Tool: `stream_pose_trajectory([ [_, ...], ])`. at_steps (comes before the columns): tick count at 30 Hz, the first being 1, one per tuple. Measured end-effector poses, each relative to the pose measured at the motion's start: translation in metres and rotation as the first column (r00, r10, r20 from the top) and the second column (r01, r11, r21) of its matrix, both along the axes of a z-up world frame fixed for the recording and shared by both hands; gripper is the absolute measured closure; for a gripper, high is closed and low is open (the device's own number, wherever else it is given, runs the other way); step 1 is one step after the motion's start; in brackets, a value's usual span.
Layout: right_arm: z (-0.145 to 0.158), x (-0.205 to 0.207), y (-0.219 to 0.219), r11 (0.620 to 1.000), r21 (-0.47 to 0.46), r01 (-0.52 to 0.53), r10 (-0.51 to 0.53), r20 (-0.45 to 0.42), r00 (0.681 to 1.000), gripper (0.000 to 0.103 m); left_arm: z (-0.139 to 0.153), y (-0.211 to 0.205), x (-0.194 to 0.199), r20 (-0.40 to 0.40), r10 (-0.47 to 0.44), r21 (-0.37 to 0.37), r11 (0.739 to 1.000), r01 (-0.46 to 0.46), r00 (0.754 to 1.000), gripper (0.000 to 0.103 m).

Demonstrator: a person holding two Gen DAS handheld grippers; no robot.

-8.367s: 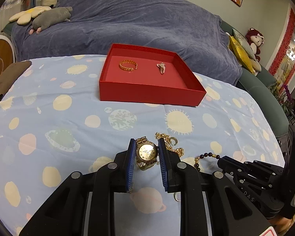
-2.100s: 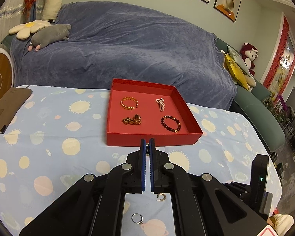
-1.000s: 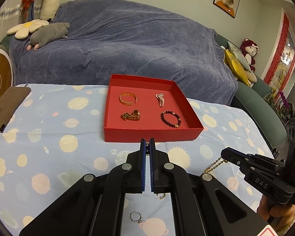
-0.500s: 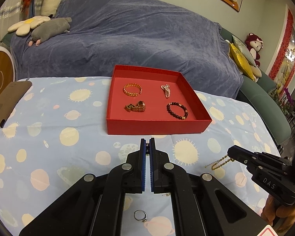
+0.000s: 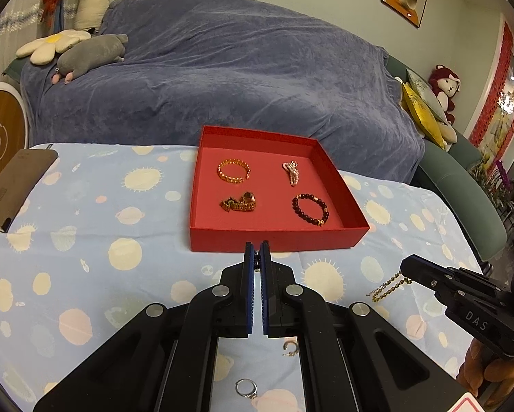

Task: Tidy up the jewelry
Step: 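Carry both gold chains up and over the red box with both tools, then lower both tools into the red box and open them to drop the chains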

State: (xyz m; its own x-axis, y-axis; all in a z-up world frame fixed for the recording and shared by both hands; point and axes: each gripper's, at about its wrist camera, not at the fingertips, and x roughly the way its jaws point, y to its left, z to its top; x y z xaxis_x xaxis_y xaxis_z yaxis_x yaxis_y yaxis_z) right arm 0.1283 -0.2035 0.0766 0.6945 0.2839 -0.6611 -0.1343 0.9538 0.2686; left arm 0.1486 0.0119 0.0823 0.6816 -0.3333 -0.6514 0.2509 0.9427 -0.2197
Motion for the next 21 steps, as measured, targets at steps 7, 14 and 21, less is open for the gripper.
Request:
stream_pose_trajectory([
  [7, 0.041, 0.041, 0.000, 1.000, 0.004, -0.003, 0.003, 0.057, 0.998, 0.099, 0.043, -0.006, 0.035, 0.080, -0.002, 0.027, 1.000, 0.000, 0.997, 0.101],
  [14, 0.052, 0.105, 0.000, 1.000, 0.013, 0.022, -0.023, 0.065, 0.998, 0.099, 0.054, -0.020, 0.094, 0.103, 0.017, 0.031, 0.999, -0.021, 0.995, 0.101],
  [21, 0.027, 0.160, 0.002, 0.998, 0.028, 0.048, -0.049, 0.016, 0.999, 0.099, 0.039, -0.032, 0.145, 0.091, 0.042, 0.050, 0.998, -0.047, 0.995, 0.101],
])
